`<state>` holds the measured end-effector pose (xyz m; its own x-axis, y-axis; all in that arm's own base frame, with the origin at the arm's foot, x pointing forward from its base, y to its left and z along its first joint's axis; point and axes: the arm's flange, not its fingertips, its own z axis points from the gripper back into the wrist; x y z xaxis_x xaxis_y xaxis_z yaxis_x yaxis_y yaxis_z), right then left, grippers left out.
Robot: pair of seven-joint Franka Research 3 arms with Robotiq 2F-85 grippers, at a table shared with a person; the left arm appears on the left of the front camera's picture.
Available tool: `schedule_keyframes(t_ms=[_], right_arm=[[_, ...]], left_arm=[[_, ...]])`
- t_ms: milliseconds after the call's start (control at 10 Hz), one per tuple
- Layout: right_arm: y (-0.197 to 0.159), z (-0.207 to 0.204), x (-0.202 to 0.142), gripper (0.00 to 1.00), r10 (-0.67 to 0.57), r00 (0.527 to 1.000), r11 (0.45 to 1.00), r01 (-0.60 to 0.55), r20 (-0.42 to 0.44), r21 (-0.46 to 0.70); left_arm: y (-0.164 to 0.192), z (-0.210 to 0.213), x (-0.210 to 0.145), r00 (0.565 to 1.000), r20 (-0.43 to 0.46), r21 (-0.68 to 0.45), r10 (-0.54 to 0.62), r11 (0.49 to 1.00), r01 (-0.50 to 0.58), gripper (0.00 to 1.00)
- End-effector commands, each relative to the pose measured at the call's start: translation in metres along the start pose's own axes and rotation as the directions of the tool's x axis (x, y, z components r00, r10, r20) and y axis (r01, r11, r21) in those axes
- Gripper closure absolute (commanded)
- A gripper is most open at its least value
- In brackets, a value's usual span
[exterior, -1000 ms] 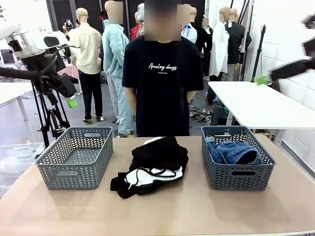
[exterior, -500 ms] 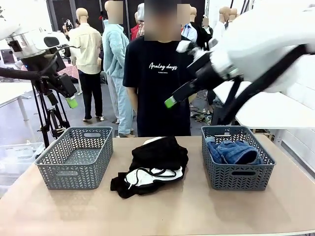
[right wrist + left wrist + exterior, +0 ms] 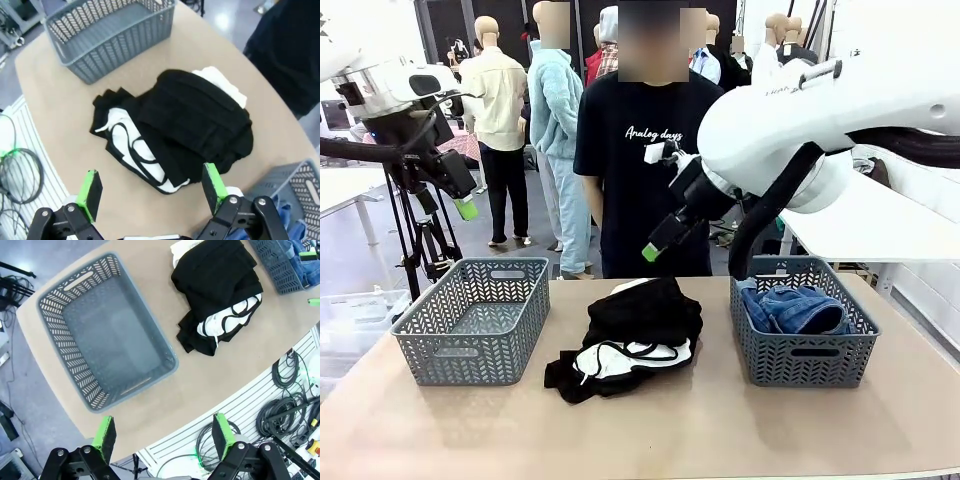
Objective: Sort the tops and bottoms.
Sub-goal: Lift clothes from the center of the table with your right hand.
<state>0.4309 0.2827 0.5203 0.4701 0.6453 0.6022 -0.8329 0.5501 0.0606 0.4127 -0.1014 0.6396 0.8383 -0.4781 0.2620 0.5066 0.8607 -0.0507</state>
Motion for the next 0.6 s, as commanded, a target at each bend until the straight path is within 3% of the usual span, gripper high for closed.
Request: schedule_keyframes(t_ms=[0,200,500], right_arm=[[-0.003,-0.01,-0.008,0.0,-0.033,0.998,0.999,0.033,-0.058,-0.001],[-0.003,-0.03,-0.015,0.0,-0.051,0.993,0.998,0.054,-0.102,0.033],[-0.006,-0.032,-0.019,0.0,-0.037,0.995,0.999,0.04,-0.093,0.025]], left_arm=[[0.001,0.0,-0.003,1.0,0.016,-0.006,0.005,1.0,-0.005,0.0],[0.001,0.0,-0.003,1.0,0.016,-0.006,0.005,1.0,-0.005,0.0],[0.001,0.0,-0.003,1.0,0.016,-0.006,0.005,1.0,-0.005,0.0]])
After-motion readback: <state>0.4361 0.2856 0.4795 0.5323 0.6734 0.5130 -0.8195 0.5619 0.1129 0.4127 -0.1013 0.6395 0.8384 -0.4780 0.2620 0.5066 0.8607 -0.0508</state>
